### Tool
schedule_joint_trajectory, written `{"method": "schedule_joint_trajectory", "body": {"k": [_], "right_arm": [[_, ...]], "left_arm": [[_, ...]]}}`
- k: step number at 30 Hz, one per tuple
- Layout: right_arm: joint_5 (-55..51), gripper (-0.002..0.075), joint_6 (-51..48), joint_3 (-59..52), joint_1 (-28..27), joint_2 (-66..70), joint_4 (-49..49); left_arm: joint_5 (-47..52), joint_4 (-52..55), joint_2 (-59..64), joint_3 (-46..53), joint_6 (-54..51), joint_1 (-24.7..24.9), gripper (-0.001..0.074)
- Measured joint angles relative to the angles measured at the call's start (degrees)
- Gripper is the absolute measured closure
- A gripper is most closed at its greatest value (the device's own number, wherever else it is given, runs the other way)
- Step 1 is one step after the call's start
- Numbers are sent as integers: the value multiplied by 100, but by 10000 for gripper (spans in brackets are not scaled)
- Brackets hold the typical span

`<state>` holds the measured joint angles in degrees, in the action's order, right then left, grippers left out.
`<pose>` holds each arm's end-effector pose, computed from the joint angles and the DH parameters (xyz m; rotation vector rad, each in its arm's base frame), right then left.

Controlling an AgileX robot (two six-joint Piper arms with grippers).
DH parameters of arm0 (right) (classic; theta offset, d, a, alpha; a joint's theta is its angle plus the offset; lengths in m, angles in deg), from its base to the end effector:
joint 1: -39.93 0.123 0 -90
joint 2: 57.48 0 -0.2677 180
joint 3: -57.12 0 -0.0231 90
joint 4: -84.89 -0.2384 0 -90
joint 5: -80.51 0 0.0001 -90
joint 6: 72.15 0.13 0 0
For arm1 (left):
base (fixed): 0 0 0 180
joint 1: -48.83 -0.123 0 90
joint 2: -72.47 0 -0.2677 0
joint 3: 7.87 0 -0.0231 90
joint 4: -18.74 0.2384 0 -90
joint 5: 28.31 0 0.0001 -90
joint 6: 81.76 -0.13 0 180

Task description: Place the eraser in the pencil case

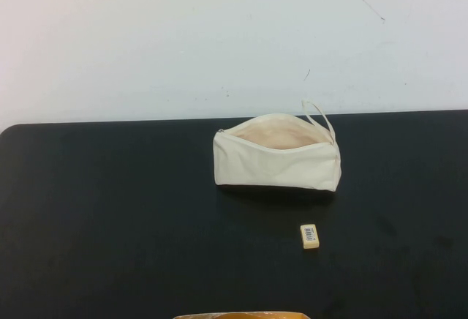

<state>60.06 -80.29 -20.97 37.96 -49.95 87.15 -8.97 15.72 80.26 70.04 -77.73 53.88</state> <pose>0.0953 -0.0051 0.1633 -0.1244 1.8499 -0.1613 0.0957 -0.0107 0.1664 -0.0170 1.8358 -0.1623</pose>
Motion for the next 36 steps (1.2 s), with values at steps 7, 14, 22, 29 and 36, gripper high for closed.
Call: {"method": "schedule_joint_trajectory", "body": {"k": [7,14,22,29,36], "right_arm": [[0,727,0,0,0,0,0],[0,727,0,0,0,0,0],[410,727,-30,-23,0,0,0],[2590,727,-30,-23,0,0,0],[4589,727,204,-23,0,0,0]], "left_arm": [[0,0,0,0,0,0,736],[0,0,0,0,0,0,736],[0,0,0,0,0,0,736],[0,0,0,0,0,0,736],[0,0,0,0,0,0,736]]}}
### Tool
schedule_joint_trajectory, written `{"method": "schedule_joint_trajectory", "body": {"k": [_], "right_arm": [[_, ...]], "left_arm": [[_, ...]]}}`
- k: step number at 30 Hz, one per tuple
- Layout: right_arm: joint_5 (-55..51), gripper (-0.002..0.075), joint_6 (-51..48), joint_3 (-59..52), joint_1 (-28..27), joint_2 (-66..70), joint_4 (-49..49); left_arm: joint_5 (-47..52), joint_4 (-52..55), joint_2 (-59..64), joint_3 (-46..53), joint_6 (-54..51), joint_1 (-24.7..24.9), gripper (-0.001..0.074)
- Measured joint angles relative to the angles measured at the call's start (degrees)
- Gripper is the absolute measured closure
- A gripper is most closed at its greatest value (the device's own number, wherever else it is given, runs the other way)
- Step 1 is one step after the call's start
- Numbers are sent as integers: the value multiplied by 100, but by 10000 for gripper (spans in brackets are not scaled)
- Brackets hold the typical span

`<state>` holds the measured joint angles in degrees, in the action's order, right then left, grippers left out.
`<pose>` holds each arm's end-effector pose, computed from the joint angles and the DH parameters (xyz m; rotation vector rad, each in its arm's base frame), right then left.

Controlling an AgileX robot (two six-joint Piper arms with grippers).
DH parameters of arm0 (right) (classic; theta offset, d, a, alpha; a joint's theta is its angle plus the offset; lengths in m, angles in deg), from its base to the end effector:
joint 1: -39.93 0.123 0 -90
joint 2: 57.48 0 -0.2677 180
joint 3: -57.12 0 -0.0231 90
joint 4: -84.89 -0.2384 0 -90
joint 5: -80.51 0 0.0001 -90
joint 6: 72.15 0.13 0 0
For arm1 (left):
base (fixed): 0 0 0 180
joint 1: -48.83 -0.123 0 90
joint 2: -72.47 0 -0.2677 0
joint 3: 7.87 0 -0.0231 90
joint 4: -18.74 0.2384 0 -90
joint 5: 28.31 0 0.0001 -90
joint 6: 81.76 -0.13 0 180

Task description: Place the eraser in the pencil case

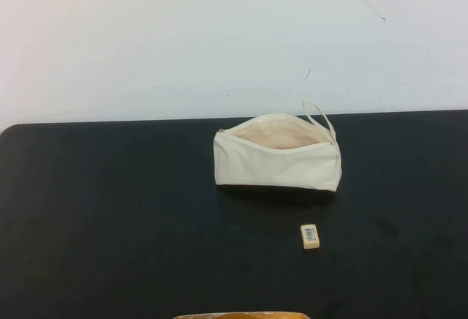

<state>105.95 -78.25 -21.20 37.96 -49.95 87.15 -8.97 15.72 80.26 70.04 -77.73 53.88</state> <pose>0.0838 -0.0007 0.2624 -0.0722 1.0534 -0.1509 0.0957 -0.0107 0.1664 -0.0170 1.8358 -0.1623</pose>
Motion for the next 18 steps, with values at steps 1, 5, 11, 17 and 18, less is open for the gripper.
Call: {"method": "schedule_joint_trajectory", "body": {"k": [1,5,11,17,18], "right_arm": [[86,727,-29,0,0,0,0],[246,727,-100,0,0,0,0],[-2073,727,37,1276,0,23,0],[-4783,727,58,3042,0,1025,0],[-5163,727,12,3222,0,1287,-16]], "left_arm": [[0,0,0,0,0,0,736],[0,0,0,0,0,0,736],[0,0,0,0,0,0,736],[0,0,0,0,0,0,736],[0,0,0,0,0,0,736]]}}
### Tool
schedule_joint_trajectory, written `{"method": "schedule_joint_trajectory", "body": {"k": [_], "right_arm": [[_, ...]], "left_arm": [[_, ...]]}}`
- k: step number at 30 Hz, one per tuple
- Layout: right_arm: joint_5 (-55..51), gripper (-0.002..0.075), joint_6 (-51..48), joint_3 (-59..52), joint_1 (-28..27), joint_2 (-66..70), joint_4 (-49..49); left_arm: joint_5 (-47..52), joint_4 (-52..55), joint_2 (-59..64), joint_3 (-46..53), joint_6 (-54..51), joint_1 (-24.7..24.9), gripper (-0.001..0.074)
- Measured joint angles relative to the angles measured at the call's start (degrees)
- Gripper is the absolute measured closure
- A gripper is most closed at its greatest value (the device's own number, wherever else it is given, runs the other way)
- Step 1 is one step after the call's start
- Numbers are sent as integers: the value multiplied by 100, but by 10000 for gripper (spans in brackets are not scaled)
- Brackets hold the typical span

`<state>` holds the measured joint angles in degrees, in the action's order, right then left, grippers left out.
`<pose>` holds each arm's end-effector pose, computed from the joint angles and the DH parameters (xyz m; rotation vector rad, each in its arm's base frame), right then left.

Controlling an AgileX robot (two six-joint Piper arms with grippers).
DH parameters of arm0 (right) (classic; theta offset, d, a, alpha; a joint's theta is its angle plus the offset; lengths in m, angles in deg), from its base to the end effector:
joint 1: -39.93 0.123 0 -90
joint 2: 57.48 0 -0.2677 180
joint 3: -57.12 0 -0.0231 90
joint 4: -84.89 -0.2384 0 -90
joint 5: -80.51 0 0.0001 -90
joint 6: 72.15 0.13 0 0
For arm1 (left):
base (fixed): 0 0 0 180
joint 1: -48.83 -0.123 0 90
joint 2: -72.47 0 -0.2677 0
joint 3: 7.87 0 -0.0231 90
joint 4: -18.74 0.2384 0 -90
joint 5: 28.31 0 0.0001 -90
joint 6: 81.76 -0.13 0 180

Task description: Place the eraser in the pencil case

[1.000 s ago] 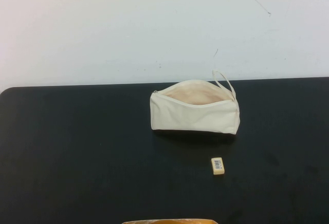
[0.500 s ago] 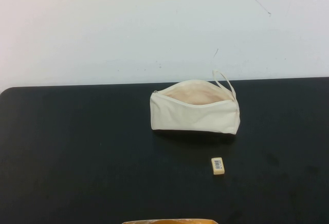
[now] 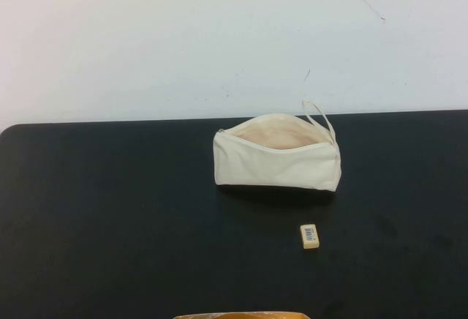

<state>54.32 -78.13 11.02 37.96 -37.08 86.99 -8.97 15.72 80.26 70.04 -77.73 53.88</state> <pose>0.0882 -0.0051 0.3264 -0.0708 1.6179 -0.1455 0.0957 -0.0107 0.1664 -0.0170 1.8358 -0.1623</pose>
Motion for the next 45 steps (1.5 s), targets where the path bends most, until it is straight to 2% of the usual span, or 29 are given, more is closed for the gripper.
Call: {"method": "schedule_joint_trajectory", "body": {"k": [4,7,10,13,18,22,30,35,39,45], "right_arm": [[-1182,727,-66,394,0,1464,-36],[-1388,723,-51,418,0,2327,-61],[-1363,684,-29,428,0,3134,-155],[-1206,599,-198,441,0,3972,-359],[-928,435,-1067,681,316,5224,-1244],[-810,372,-1519,1092,789,6097,-1797],[-582,350,-1566,2387,2262,7518,-1949],[-401,349,-1344,3148,2954,8434,-1860],[-278,349,-762,3697,3206,9115,-1384],[-354,349,-482,4233,3244,9850,-1053]], "left_arm": [[0,0,0,0,0,0,736],[0,0,0,0,0,0,736],[0,0,0,0,0,0,736],[0,0,0,0,0,0,736],[0,0,0,0,0,0,736],[0,0,0,0,0,0,736],[0,-4,0,0,0,0,736],[0,-4,0,0,0,0,736],[0,-4,0,0,0,0,736],[0,-4,0,0,0,0,736]]}}
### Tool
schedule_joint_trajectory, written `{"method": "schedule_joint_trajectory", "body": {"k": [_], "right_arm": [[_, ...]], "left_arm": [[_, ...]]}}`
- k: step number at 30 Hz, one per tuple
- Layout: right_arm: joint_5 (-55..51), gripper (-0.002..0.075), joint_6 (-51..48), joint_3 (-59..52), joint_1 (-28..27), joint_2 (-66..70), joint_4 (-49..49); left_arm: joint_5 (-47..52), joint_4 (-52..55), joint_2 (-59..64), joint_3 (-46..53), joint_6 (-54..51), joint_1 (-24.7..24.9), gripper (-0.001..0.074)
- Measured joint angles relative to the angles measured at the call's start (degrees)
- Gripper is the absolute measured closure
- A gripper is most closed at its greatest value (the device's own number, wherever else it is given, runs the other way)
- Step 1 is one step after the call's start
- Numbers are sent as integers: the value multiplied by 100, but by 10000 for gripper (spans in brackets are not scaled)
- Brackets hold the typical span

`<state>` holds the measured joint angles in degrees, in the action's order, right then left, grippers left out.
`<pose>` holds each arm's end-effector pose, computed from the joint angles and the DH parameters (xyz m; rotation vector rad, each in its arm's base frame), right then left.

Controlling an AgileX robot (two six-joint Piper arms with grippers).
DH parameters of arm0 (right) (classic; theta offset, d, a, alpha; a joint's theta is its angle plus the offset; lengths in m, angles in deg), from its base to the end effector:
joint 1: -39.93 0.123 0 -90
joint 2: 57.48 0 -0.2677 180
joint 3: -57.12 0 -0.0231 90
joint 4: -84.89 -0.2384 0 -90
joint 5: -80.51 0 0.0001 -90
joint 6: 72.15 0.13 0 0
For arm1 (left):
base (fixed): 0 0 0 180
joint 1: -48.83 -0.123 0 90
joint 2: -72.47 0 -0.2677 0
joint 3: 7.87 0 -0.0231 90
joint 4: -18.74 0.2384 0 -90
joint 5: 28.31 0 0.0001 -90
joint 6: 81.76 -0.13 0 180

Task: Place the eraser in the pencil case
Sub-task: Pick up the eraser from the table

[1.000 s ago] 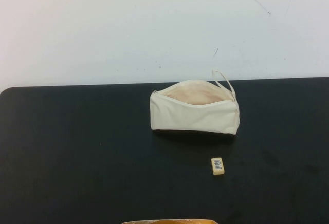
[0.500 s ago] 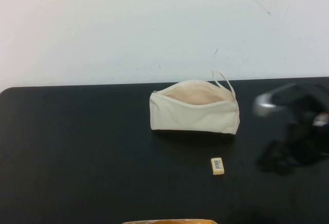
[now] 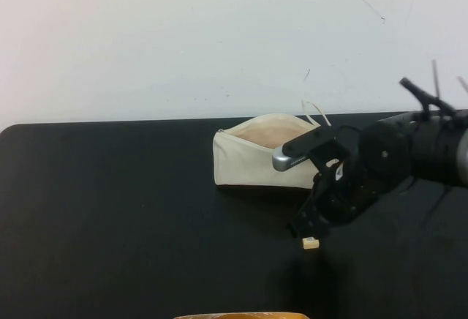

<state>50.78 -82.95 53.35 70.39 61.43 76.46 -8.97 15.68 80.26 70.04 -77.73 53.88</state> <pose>0.3426 0.2125 0.1334 -0.8034 2.5512 0.2495 0.0957 -0.0108 0.1664 -0.0175 1.8358 -0.1630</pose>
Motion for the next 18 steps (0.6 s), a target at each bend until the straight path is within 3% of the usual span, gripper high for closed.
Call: {"method": "schedule_joint_trajectory", "body": {"k": [14,18], "right_arm": [[-15,334,303,286,0,606,164],[-15,362,303,299,0,615,186]], "left_arm": [[0,-10,0,0,0,0,736],[0,-9,0,0,0,0,736]]}}
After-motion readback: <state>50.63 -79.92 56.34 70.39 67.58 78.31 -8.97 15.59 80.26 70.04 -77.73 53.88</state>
